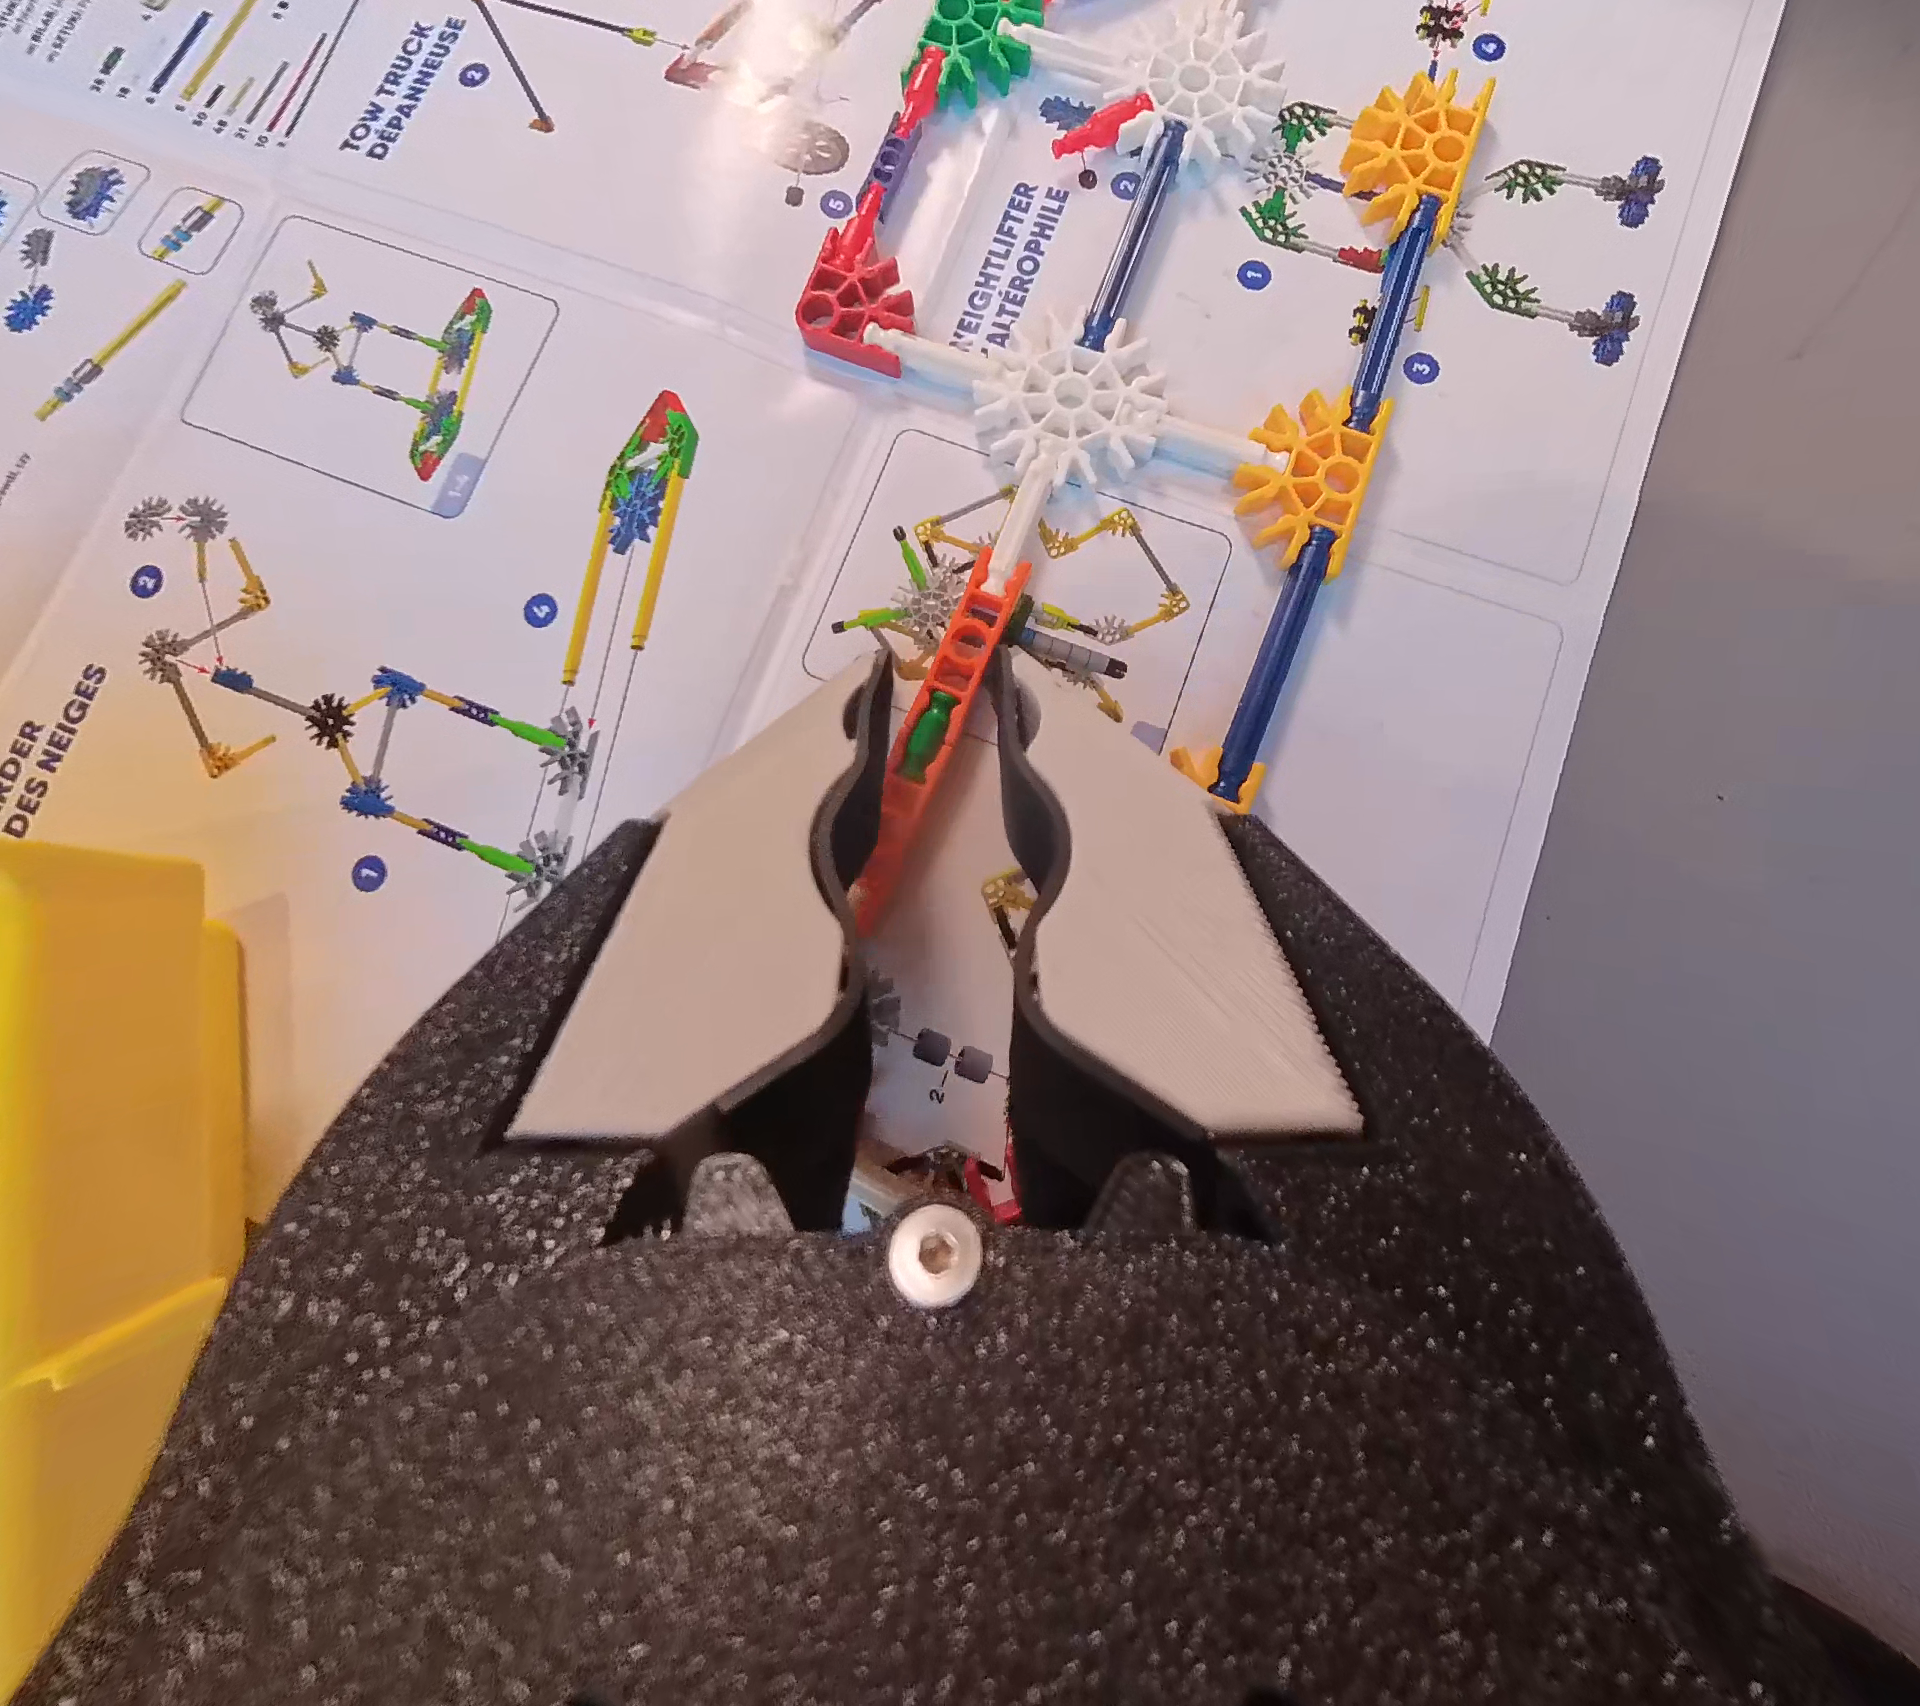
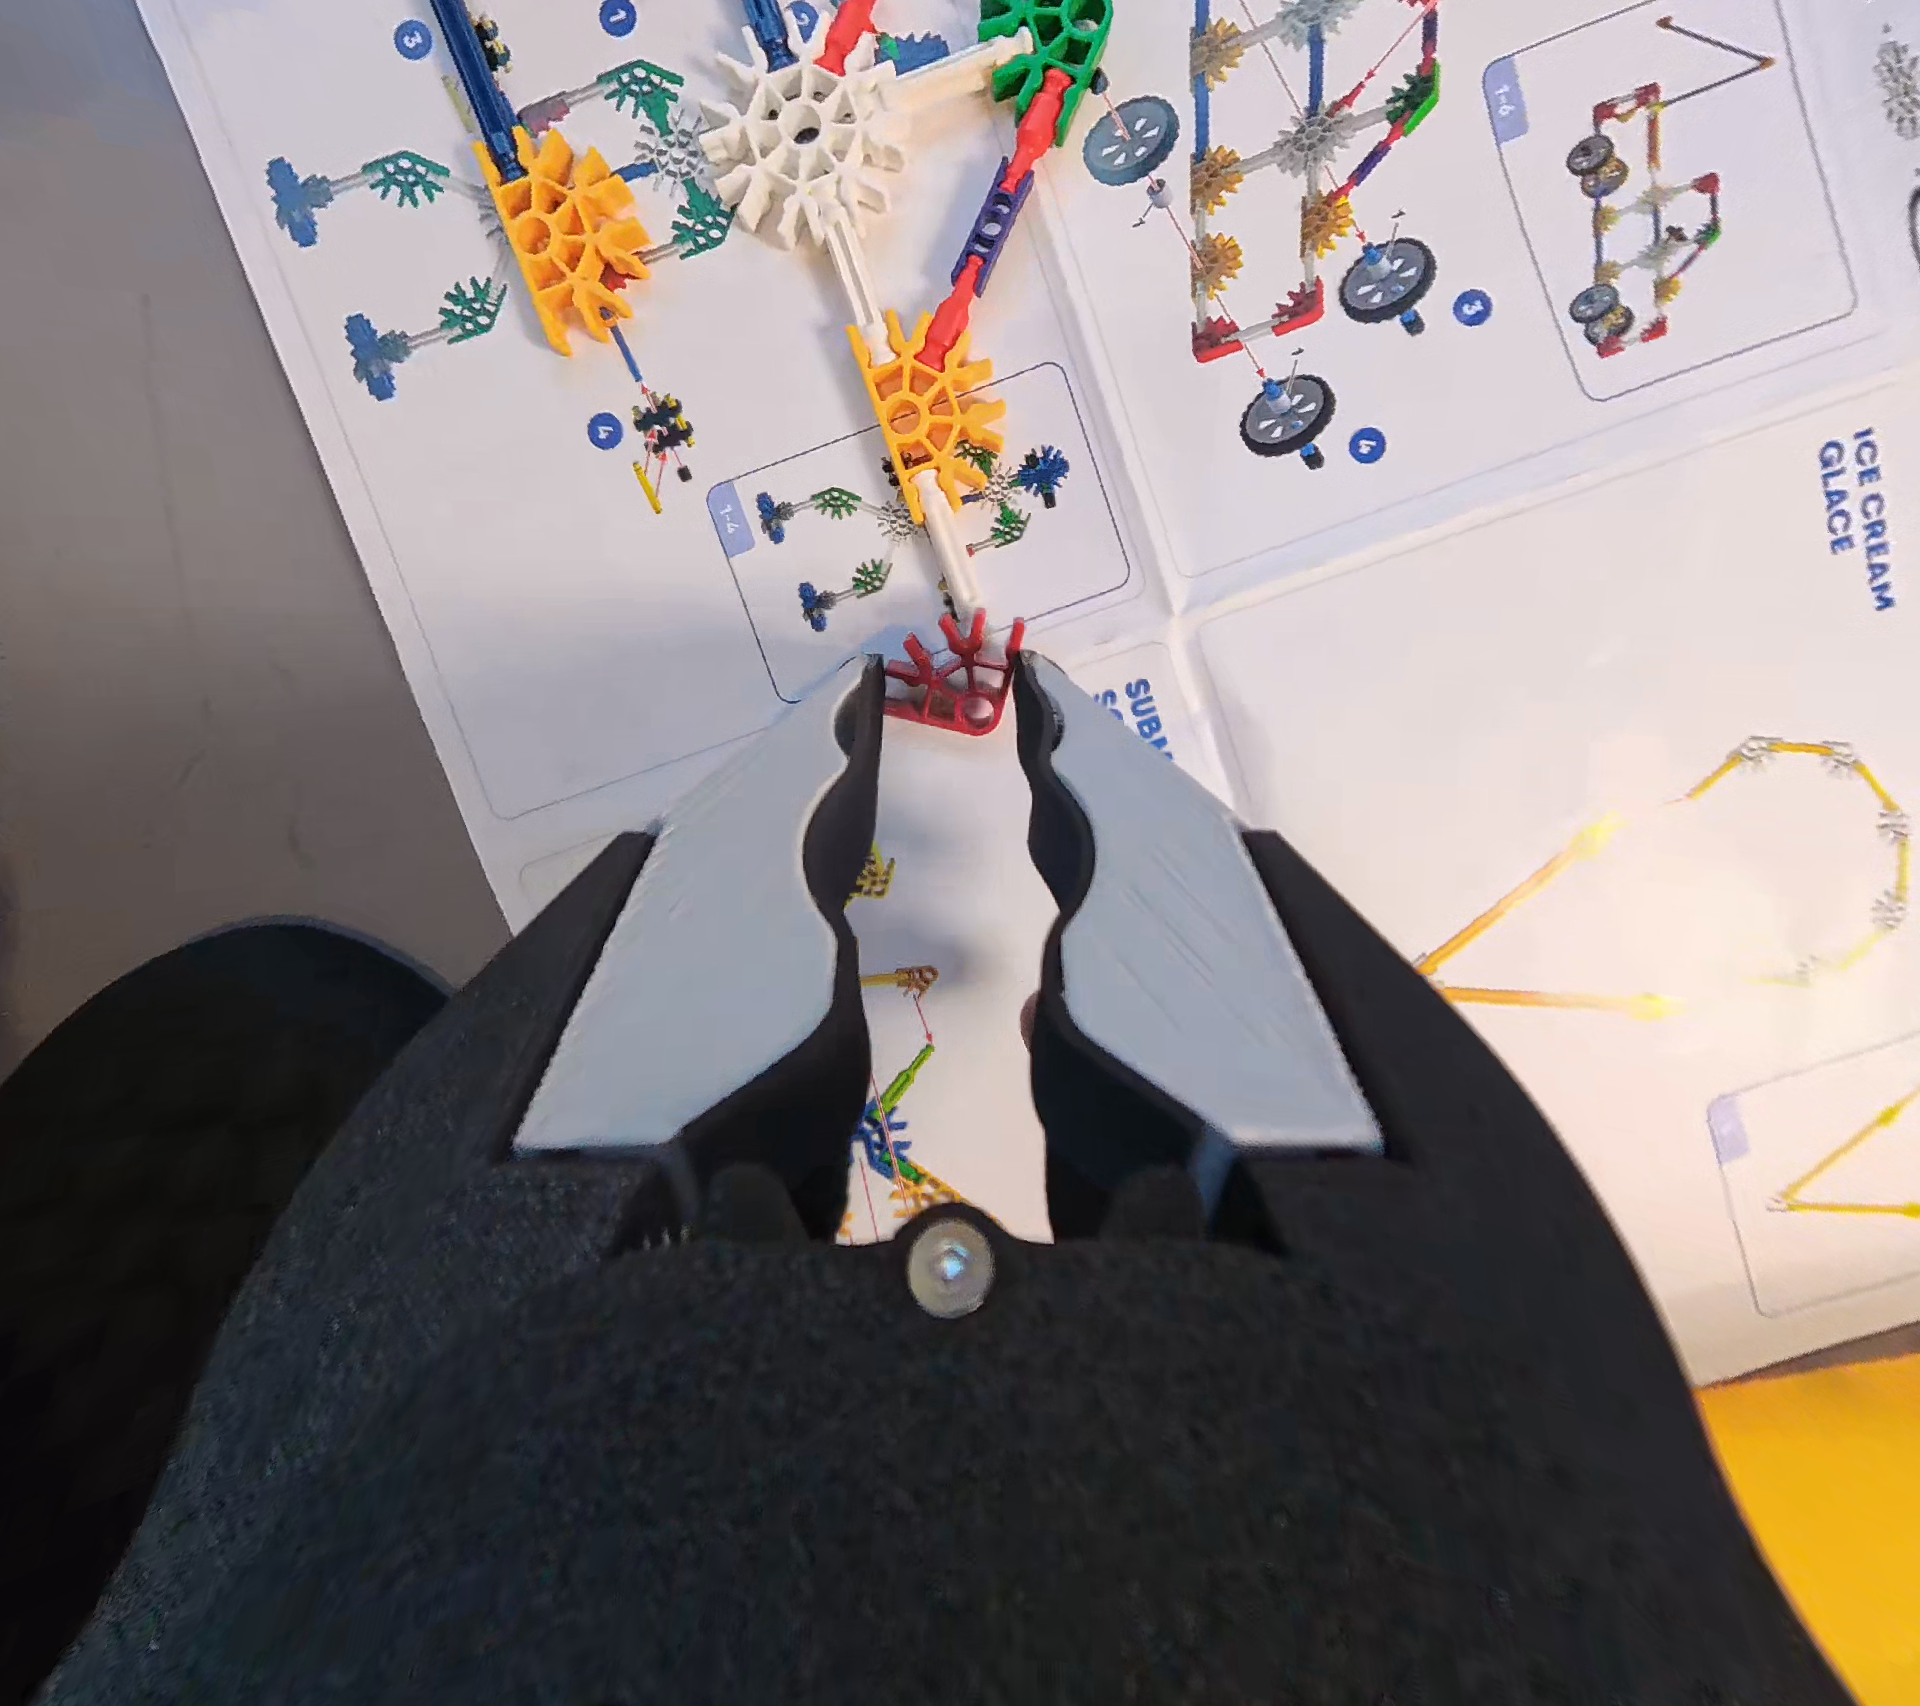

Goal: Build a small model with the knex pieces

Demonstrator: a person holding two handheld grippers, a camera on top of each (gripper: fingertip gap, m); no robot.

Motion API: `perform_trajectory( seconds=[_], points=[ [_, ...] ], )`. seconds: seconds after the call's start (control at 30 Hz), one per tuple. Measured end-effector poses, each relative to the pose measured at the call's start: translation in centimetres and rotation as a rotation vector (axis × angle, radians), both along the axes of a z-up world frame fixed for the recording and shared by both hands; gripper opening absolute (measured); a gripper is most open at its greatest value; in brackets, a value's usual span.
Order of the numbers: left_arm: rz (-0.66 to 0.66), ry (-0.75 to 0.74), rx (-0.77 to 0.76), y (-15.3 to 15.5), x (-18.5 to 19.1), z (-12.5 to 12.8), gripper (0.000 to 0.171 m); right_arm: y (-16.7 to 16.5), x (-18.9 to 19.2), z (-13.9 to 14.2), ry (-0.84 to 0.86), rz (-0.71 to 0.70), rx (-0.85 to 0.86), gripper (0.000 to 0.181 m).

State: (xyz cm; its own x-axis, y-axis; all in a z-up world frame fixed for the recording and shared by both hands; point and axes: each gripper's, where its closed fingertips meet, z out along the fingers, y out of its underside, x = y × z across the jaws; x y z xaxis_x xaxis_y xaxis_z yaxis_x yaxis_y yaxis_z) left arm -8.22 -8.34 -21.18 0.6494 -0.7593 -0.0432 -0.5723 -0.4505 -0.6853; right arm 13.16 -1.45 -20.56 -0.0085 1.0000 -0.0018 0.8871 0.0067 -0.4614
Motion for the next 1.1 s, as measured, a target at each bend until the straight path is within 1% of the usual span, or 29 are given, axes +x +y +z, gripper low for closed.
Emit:
perform_trajectory(
  seconds=[0.1, 0.27, 0.6, 0.73, 0.9, 1.03, 1.1],
  points=[
    [0.0, -0.001, 0.0, 0.0, 0.0, 0.0, 0.016, -0.1, 0.0, 0.2, -0.067, 0.083, -0.003, 0.024],
    [0.0, -0.004, 0.003, 0.0, 0.0, 0.0, 0.016, -0.2, 0.4, -0.4, -0.185, 0.202, 0.0, 0.024],
    [-0.009, 0.005, 0.02, 0.1, 0.0, 0.0, 0.017, 0.0, 0.5, -0.4, -0.251, 0.335, 0.043, 0.024],
    [-0.012, 0.014, 0.02, 0.0, -0.1, 0.1, 0.02, 0.0, 0.6, -0.2, -0.284, 0.4, 0.058, 0.024],
    [-0.03, -0.004, -0.005, -0.4, -0.1, 0.2, 0.027, -0.1, 0.6, 0.2, -0.281, 0.419, 0.068, 0.024],
    [-0.062, 0.031, -0.018, -0.6, -0.6, 0.2, 0.031, -1.0, 1.0, 0.3, -0.244, 0.41, 0.034, 0.024],
    [-0.092, 0.04, -0.031, -0.6, -0.7, 0.4, 0.029, -1.5, 1.2, 0.2, -0.229, 0.406, 0.02, 0.024]
  ],
)
